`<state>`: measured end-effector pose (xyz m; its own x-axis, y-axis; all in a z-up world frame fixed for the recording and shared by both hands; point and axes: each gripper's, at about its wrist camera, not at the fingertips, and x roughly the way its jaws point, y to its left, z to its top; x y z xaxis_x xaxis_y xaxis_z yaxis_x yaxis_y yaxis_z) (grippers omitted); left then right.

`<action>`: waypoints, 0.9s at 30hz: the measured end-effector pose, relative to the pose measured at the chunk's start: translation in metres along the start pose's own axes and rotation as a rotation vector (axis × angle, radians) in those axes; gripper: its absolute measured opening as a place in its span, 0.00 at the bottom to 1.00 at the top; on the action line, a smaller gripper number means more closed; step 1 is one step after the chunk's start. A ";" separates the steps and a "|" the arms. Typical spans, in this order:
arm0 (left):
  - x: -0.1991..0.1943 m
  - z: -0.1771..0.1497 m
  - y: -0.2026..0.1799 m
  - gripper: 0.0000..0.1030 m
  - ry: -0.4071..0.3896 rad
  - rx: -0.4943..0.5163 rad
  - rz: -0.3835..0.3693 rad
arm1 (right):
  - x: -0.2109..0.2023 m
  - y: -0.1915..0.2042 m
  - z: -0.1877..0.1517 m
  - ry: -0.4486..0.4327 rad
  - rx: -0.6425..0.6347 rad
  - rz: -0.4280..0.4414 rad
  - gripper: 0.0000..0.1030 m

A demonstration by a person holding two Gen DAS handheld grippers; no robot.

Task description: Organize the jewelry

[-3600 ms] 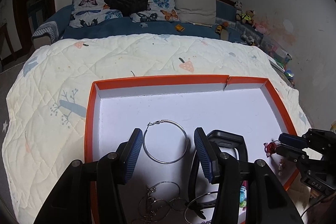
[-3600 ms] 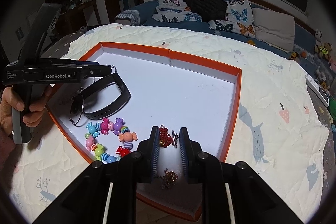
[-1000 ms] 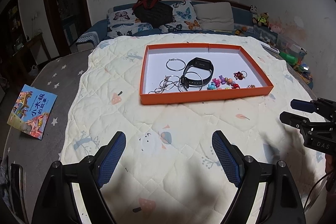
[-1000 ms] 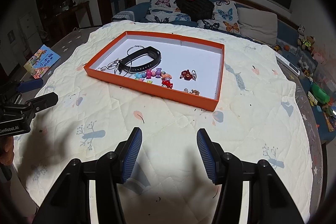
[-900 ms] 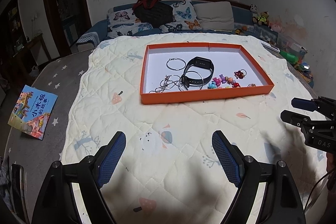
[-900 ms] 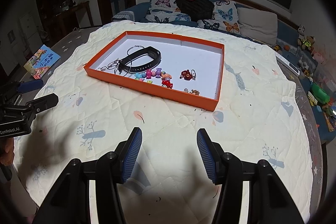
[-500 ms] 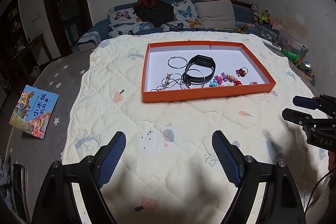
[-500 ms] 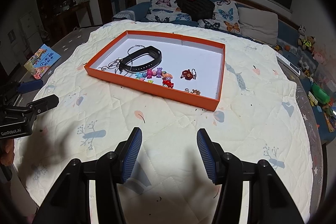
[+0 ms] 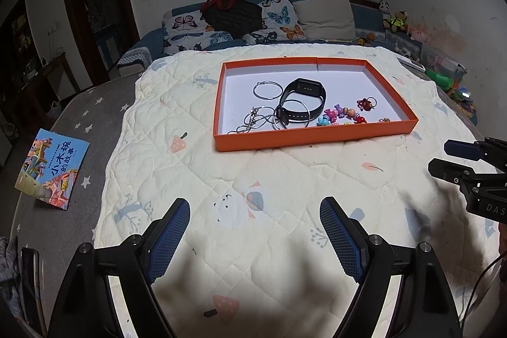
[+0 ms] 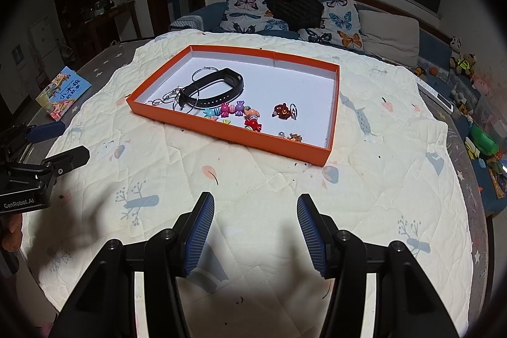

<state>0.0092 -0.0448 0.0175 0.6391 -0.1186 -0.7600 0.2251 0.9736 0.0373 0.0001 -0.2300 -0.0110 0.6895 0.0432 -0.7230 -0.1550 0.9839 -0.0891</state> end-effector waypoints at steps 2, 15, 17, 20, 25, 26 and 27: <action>0.001 -0.001 0.000 0.87 0.002 0.000 0.002 | 0.000 0.001 0.000 0.000 -0.001 -0.002 0.58; 0.002 -0.003 0.003 0.87 0.013 -0.004 0.013 | 0.001 0.001 -0.003 0.004 0.001 -0.001 0.58; 0.002 -0.004 0.003 0.87 0.014 -0.003 0.015 | 0.001 0.000 -0.003 0.004 0.000 0.000 0.58; 0.003 -0.005 0.002 0.87 0.018 -0.003 0.015 | 0.002 0.001 -0.005 0.006 0.001 0.000 0.58; 0.004 -0.005 0.002 0.87 0.020 -0.002 0.018 | 0.003 0.000 -0.006 0.007 0.002 0.001 0.58; 0.004 -0.005 0.002 0.87 0.021 -0.002 0.018 | 0.003 0.000 -0.006 0.007 0.001 0.001 0.58; 0.004 -0.005 0.002 0.87 0.022 -0.002 0.017 | 0.003 0.000 -0.006 0.008 0.001 0.001 0.58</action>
<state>0.0085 -0.0424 0.0109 0.6267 -0.0983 -0.7730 0.2130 0.9758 0.0486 -0.0021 -0.2308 -0.0175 0.6839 0.0424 -0.7284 -0.1545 0.9841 -0.0878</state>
